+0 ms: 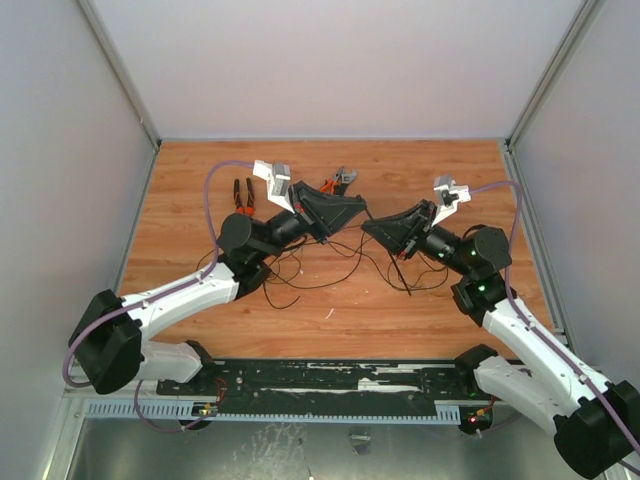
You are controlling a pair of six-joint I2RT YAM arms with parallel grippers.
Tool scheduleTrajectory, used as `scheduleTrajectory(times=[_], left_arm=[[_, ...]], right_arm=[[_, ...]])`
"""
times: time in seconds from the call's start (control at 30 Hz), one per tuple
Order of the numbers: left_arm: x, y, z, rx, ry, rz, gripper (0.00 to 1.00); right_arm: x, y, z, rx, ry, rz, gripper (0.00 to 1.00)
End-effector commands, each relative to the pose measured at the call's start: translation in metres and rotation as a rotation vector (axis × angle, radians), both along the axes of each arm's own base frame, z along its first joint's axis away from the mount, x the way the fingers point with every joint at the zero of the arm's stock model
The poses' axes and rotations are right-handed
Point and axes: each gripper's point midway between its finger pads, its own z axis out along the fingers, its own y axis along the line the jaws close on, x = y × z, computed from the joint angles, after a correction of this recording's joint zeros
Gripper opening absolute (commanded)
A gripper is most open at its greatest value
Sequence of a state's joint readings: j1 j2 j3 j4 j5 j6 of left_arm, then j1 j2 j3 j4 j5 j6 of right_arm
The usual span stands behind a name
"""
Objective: Zip-tie the wires
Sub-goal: Pick up the ribbon at the center of the board.
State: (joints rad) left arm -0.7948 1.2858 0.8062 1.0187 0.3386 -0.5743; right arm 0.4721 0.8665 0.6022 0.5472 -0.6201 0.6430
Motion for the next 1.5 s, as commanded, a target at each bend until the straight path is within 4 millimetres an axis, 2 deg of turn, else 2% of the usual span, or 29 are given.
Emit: scheduleTrajectory(times=[0.0, 0.1, 0.23, 0.27, 0.37, 0.4, 0.47, 0.7, 0.93, 1.33, 1.47], left_arm=[[-0.008, 0.004, 0.023, -0.003, -0.067, 0.011, 0.00], [-0.006, 0.004, 0.020, 0.018, -0.064, 0.020, 0.00], [-0.006, 0.003, 0.018, 0.023, -0.058, 0.019, 0.00], [-0.005, 0.002, 0.017, 0.021, -0.055, 0.018, 0.04], [-0.008, 0.001, 0.016, 0.004, -0.052, -0.007, 0.31], [-0.009, 0.000, 0.015, 0.000, -0.051, -0.016, 0.38], [-0.010, -0.002, 0.015, -0.003, -0.046, -0.032, 0.42], [-0.011, -0.007, 0.006, -0.004, -0.028, -0.065, 0.43], [-0.008, -0.013, -0.003, 0.004, -0.008, -0.081, 0.42], [-0.007, -0.017, -0.009, 0.010, -0.009, -0.090, 0.02], [-0.006, -0.017, -0.008, 0.009, -0.011, -0.087, 0.00]], right_arm=[[-0.003, -0.002, -0.006, -0.026, -0.001, -0.011, 0.07], [-0.004, -0.003, -0.005, -0.030, -0.003, -0.014, 0.00], [-0.005, -0.003, -0.003, -0.028, -0.004, -0.010, 0.00], [-0.005, -0.003, -0.003, -0.027, -0.002, -0.009, 0.00], [-0.006, -0.002, -0.004, -0.025, 0.004, -0.004, 0.00], [-0.006, -0.002, -0.005, -0.026, 0.008, 0.001, 0.00], [-0.006, -0.002, -0.003, -0.022, 0.005, 0.003, 0.00], [-0.008, -0.001, 0.001, -0.006, 0.002, 0.010, 0.00], [-0.009, 0.000, 0.000, 0.003, 0.008, 0.027, 0.00], [-0.008, 0.000, 0.001, 0.018, 0.014, 0.023, 0.00], [-0.007, 0.000, -0.001, 0.012, 0.017, 0.020, 0.00]])
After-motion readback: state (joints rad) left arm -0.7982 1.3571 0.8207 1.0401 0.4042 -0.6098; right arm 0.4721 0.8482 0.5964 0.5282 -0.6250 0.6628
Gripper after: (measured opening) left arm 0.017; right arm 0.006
